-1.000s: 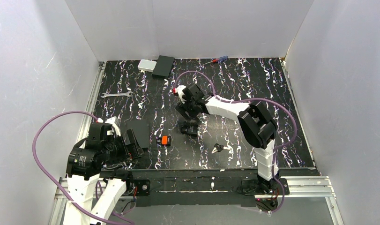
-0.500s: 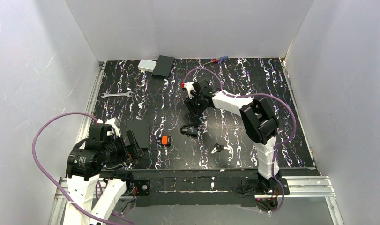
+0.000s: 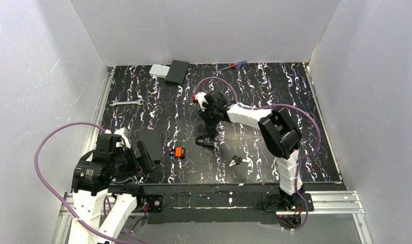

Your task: Unlock with the key

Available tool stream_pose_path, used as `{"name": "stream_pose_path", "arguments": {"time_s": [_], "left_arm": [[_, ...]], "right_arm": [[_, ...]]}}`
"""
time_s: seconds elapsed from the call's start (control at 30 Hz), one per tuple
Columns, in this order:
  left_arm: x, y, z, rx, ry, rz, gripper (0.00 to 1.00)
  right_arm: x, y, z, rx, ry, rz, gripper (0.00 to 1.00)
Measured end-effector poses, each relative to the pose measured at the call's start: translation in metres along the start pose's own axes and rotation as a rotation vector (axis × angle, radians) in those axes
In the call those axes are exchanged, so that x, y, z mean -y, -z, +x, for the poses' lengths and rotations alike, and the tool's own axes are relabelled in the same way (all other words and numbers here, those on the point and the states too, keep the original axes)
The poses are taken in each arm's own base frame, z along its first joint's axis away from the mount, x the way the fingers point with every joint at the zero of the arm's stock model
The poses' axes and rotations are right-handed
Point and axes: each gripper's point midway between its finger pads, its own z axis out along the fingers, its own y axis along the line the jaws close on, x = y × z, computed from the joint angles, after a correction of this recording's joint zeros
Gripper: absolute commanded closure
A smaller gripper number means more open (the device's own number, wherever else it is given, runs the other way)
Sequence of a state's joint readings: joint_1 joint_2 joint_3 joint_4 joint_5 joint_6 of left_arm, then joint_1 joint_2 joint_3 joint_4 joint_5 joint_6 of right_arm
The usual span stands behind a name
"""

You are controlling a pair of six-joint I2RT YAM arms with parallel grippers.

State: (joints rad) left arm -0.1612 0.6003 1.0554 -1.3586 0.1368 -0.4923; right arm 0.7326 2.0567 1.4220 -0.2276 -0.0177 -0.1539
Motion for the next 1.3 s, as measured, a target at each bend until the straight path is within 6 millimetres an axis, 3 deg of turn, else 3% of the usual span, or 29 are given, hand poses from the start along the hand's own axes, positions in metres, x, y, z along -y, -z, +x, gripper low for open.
{"name": "stream_pose_path", "arguments": {"time_s": [0.1,0.57,0.8,0.97,1.17,1.3], "left_arm": [[0.000,0.000,0.000,0.000,0.000,0.000,0.07],[0.005,0.003,-0.009,0.013,-0.004,0.006,0.07],[0.014,0.002,-0.024,0.034,-0.007,0.022,0.09],[0.023,0.005,-0.033,0.045,-0.018,0.054,0.10],[0.042,0.014,-0.047,0.076,-0.051,0.129,0.11],[0.058,0.020,-0.055,0.085,-0.069,0.196,0.13]], "right_arm": [[-0.003,-0.001,0.000,0.004,0.005,-0.006,0.74],[-0.005,0.003,-0.002,-0.016,-0.017,-0.014,0.84],[-0.039,0.016,0.009,-0.080,0.003,-0.058,0.84],[-0.058,0.047,-0.005,-0.047,0.034,-0.071,0.84],[-0.060,0.090,-0.041,0.078,0.040,-0.042,0.84],[-0.062,0.107,-0.053,0.123,0.043,-0.035,0.84]]}}
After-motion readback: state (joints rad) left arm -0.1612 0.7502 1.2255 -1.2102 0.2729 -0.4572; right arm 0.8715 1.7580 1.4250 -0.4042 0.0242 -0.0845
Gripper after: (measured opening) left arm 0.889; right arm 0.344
